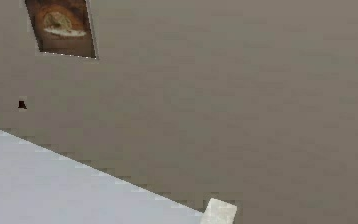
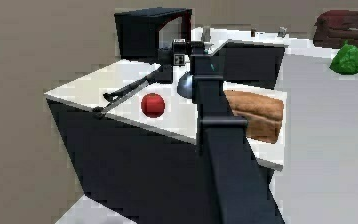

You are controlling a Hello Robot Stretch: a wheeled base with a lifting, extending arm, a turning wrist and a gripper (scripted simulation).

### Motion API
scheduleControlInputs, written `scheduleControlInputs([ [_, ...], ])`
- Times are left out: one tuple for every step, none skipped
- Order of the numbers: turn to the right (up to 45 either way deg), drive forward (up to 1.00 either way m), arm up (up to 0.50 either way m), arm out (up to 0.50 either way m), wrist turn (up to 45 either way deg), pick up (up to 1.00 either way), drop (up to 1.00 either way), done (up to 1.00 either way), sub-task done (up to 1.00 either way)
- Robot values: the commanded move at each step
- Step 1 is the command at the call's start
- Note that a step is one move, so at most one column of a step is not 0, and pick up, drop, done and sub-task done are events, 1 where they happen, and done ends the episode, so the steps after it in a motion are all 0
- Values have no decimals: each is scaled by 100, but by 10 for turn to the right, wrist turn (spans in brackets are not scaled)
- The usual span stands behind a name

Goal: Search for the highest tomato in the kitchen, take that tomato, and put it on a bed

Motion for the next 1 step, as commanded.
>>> scheduleControlInputs([
  [0,0,0,0,450,0,0,0,0],
])
